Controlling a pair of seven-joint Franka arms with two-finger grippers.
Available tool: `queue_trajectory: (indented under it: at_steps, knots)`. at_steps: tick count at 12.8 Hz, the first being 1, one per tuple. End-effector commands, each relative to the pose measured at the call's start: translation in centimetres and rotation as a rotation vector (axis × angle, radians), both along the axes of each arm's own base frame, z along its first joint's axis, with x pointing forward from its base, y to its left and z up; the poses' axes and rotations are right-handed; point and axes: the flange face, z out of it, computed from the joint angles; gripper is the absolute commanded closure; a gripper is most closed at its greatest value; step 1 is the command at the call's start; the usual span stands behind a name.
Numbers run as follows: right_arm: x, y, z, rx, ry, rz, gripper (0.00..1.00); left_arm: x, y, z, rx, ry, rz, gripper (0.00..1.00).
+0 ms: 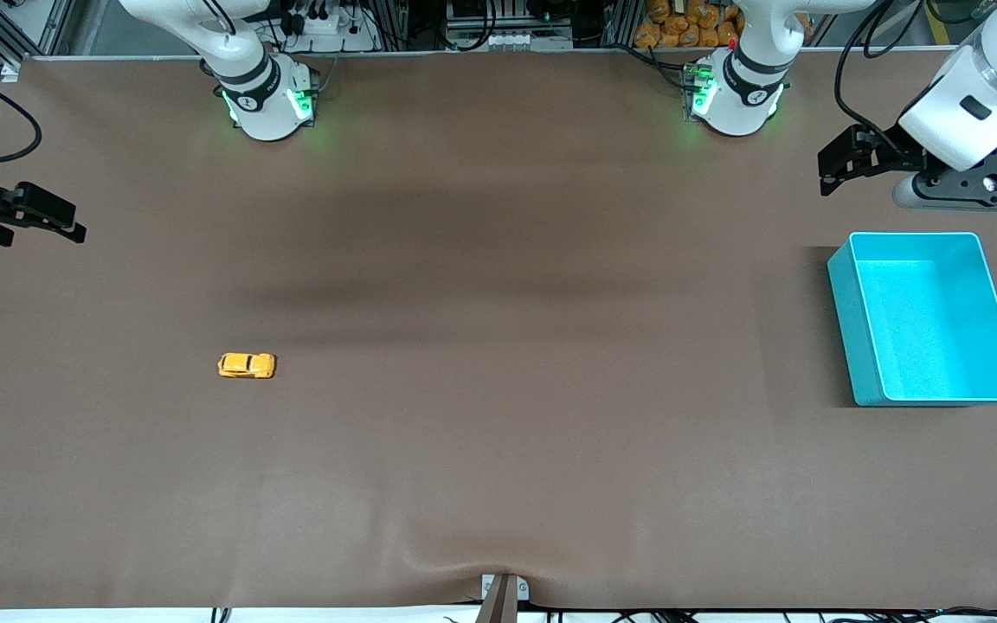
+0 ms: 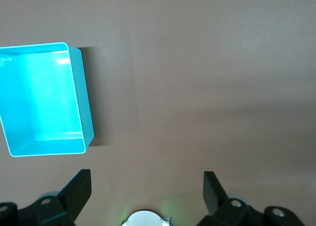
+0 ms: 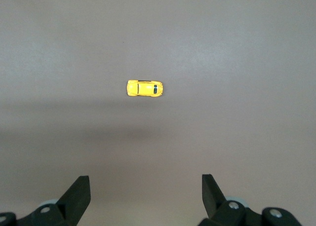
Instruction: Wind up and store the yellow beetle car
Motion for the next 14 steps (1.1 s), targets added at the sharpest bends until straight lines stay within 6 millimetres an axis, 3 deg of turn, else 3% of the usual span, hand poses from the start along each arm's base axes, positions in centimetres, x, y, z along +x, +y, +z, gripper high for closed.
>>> queue_trajectory:
  at_steps: [1,14]
  knots:
    - [0.5,0.2,0.8,-0.014,-0.01,0.003,0.0,0.1,0.0,0.1,-0.016,-0.005,0.003,0.0]
    - [0.6,0.4,1.9,-0.012,-0.035,0.006,0.0,0.1,0.0,0.1,-0.015,-0.005,0.003,0.0]
